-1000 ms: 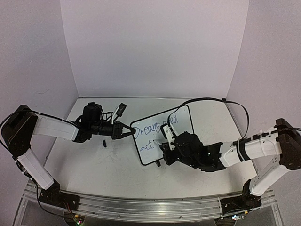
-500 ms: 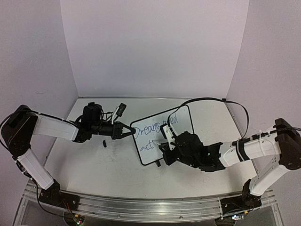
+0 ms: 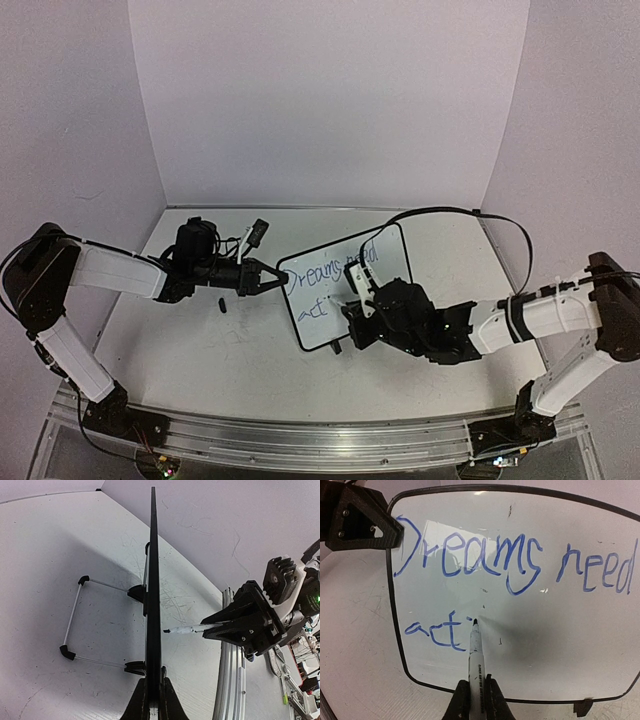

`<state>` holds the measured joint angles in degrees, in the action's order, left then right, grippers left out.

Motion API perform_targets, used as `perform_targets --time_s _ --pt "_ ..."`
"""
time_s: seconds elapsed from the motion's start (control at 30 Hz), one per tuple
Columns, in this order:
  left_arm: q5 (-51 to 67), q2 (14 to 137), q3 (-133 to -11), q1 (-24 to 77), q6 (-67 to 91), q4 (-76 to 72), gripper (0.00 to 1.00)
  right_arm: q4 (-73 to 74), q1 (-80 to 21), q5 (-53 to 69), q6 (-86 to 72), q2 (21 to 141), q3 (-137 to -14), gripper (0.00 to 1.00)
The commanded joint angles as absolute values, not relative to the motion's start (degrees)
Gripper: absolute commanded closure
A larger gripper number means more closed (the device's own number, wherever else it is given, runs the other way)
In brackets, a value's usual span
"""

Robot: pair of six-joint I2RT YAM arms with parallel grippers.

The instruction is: Write a sentence on the whiteboard

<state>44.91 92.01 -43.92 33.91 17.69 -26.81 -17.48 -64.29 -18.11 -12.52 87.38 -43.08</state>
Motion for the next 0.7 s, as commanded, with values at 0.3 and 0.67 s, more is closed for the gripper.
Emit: perform_targets --time_s 0.3,0.67 --pt "44.6 91.3 -45.2 33.9 15.3 -24.0 1.0 -18.2 -64.2 -17.1 -13.4 88.9 -44.2 1.0" --pt "44.7 91.4 -45.3 33.9 15.2 -23.8 1.0 -18.2 -64.2 -18.2 -13.2 90.0 -45.5 1.0"
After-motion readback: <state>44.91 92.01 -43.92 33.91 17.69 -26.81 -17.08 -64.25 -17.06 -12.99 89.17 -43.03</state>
